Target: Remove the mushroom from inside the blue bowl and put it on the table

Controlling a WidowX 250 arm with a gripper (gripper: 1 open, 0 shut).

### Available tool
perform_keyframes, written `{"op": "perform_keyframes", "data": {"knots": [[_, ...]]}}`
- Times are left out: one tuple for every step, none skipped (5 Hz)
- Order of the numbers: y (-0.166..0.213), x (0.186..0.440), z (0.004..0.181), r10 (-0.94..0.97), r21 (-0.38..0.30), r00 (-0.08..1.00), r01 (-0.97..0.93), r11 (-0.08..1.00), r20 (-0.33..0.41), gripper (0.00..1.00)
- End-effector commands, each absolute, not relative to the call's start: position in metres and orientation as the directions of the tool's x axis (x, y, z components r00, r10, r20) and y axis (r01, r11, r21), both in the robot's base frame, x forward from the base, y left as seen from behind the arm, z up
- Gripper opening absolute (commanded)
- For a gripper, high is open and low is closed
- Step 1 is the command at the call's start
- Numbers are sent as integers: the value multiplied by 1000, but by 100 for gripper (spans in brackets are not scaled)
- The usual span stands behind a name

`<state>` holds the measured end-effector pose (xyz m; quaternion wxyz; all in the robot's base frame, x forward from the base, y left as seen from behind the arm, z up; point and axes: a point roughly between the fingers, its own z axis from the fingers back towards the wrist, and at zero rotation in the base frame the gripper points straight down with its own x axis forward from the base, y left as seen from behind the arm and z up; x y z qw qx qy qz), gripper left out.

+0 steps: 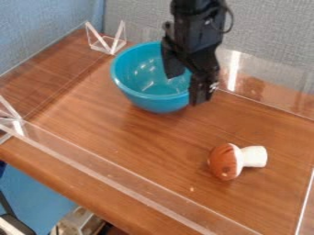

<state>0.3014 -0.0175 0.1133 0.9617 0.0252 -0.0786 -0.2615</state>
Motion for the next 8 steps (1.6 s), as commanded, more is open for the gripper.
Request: {"op": "perform_keyframes", "data": {"knots": [[-6, 309, 107, -512, 106, 843, 501, 859, 166, 100], [6, 308, 100, -493, 119, 854, 479, 869, 167, 100], [21, 310, 92, -469, 133, 867, 452, 882, 165, 100], [16, 312, 109, -507, 150, 842, 486, 861, 185, 100], [9, 313, 125, -547, 165, 811, 522, 837, 205, 100], [10, 312, 154, -514, 184, 827, 482, 856, 226, 100], [18, 313, 171, -468, 189, 853, 433, 881, 231, 100], [19, 319, 164, -498, 183, 839, 466, 866, 219, 100]]}}
